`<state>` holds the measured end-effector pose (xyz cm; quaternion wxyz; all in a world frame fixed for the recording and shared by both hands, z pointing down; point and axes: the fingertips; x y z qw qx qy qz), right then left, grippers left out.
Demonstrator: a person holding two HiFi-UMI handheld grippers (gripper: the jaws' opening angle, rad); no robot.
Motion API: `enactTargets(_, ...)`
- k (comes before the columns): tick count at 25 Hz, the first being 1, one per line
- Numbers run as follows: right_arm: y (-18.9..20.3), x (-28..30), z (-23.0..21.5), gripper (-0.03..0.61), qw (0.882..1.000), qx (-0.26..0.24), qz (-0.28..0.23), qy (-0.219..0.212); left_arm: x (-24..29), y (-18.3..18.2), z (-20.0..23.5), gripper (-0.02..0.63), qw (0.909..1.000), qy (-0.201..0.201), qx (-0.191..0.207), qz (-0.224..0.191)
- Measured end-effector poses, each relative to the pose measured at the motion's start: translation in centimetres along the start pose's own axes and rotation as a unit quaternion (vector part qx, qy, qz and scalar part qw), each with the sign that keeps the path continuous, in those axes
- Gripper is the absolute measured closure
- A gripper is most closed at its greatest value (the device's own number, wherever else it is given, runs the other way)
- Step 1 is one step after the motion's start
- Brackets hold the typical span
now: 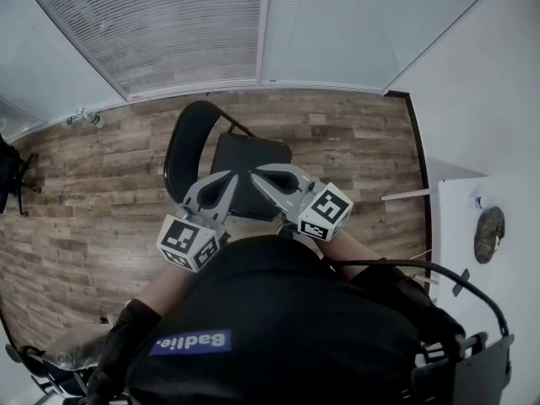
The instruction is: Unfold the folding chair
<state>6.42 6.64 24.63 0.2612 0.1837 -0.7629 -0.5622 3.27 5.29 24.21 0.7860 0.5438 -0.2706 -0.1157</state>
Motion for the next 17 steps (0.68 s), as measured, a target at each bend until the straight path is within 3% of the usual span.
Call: enactTargets(17, 0.56, -0.85, 0.05, 0.578, 1.0, 0.01, 0.005, 0.006, -0.05, 0.22, -0.85, 0.609, 0.9999, 0.005, 0.001, 0.011)
Point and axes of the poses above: the fingertips, and each gripper's own axes: x forward along the fingers, z to its left, y out of its underside, and after that the axes turned 10 degrees about z, right-handed
